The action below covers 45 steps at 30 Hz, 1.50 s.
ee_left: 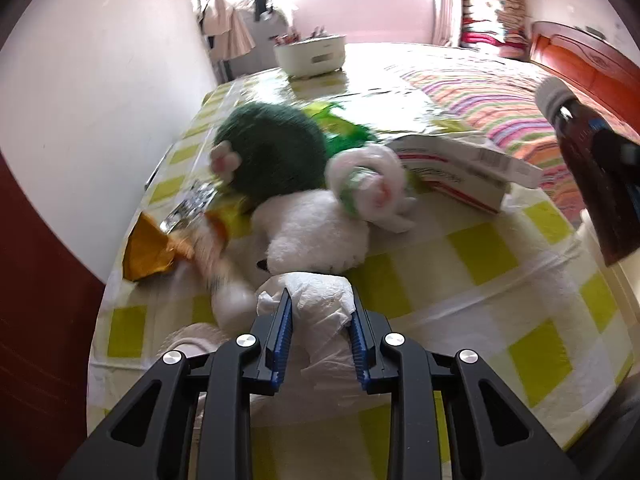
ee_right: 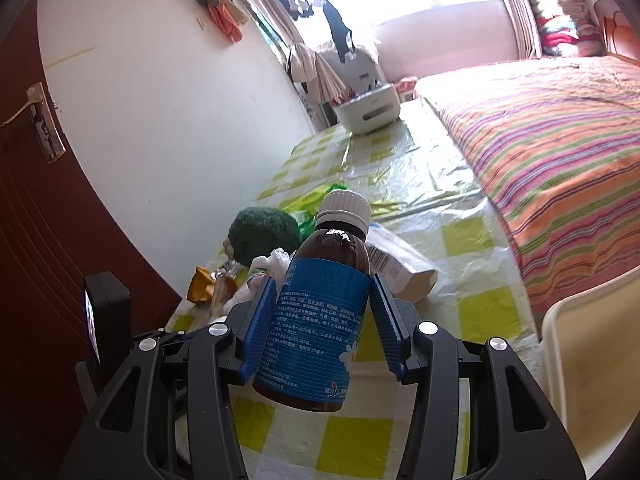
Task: Collect trash
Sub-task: 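Carry the bottle to the cream bin with right gripper while left gripper grasps white plastic bag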
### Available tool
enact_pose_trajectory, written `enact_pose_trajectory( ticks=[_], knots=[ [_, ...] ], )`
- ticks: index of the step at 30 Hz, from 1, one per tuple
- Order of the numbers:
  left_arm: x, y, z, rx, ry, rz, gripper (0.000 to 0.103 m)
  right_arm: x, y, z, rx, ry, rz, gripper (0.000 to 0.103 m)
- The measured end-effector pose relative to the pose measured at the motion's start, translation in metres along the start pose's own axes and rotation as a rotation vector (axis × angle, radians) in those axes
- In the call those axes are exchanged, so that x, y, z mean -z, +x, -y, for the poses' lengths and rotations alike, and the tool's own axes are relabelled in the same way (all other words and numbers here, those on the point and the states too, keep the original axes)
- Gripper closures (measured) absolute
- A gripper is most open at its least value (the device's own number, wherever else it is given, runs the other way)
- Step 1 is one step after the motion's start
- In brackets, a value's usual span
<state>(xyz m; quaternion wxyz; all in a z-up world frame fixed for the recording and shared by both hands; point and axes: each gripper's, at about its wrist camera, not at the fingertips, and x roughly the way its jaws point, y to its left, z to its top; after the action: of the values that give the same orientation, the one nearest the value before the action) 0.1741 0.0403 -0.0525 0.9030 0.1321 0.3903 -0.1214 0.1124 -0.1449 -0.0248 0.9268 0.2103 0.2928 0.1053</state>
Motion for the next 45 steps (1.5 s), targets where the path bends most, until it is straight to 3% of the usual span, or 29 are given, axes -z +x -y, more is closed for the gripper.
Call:
enact_pose_trajectory(
  ticks=[17, 33, 45],
  knots=[
    [-0.018, -0.037, 0.058, 0.085, 0.106, 0.128, 0.077, -0.009, -0.054, 0.025, 0.1, -0.002, 0.154, 0.056],
    [-0.045, -0.083, 0.127, 0.16, 0.168, 0.255, 0.077, 0.007, -0.128, 0.061, 0.331, -0.006, 0.364, 0.056],
    [-0.052, -0.102, 0.176, 0.249, 0.225, 0.307, 0.077, 0.03, -0.158, 0.116, 0.49, 0.095, 0.365, 0.056]
  ],
)
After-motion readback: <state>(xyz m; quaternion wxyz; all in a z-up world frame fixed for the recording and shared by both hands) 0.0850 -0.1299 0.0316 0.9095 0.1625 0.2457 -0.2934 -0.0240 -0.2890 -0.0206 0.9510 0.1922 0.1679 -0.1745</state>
